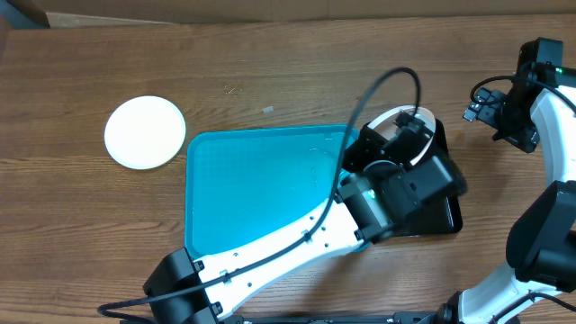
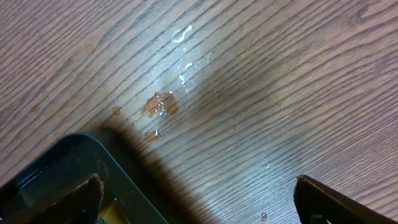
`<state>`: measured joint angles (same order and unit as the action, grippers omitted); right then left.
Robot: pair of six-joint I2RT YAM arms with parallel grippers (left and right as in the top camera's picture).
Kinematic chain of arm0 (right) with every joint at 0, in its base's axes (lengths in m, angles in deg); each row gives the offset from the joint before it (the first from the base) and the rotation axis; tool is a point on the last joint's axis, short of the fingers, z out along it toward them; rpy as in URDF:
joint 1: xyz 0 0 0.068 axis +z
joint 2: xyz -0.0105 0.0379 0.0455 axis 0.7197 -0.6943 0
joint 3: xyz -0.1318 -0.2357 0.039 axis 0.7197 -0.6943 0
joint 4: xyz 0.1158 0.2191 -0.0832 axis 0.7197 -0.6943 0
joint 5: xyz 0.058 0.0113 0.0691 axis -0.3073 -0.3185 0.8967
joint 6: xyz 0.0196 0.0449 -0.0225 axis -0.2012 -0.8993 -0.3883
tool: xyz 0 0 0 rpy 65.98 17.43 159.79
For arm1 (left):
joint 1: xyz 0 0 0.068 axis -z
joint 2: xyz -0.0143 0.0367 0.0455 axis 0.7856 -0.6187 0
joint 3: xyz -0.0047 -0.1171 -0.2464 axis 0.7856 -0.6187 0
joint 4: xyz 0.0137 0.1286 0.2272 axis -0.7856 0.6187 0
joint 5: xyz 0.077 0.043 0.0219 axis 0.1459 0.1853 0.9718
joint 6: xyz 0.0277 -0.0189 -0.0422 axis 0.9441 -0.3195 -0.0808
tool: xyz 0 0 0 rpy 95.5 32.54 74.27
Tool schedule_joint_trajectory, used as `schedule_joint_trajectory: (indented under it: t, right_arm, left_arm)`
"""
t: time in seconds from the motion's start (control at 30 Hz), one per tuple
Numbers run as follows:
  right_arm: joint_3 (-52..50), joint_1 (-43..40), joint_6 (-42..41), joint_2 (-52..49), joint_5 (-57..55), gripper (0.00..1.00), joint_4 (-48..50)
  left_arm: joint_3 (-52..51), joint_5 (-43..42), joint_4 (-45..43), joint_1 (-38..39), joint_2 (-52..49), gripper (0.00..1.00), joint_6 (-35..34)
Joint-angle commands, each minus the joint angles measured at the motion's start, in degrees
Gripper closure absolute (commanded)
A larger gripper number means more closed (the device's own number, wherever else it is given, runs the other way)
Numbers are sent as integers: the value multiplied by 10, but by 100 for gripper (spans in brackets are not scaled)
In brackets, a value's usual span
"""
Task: Clean dirty plates on tray and stack at the side
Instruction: 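Lift the cleaned white plate by its rim with the left gripper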
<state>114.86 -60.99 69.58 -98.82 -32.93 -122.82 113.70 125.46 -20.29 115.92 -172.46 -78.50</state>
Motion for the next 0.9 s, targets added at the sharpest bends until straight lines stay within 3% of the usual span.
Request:
schedule_joint_trajectory:
  t: [0.0, 0.27, 0.73, 0.87]
  right_arm:
    - [9, -2, -3, 7, 0, 0, 3]
    - [9, -2, -3, 7, 0, 0, 3]
    - [9, -2, -3, 7, 0, 0, 3]
    - [9, -2, -3, 7, 0, 0, 3]
  left_arm:
    - [14, 83, -23, 16, -9, 96, 45]
    - [14, 126, -93, 39, -9, 96, 93]
    - [14, 137, -112, 31, -9, 96, 94]
    - [14, 98, -108, 20, -9, 96, 33]
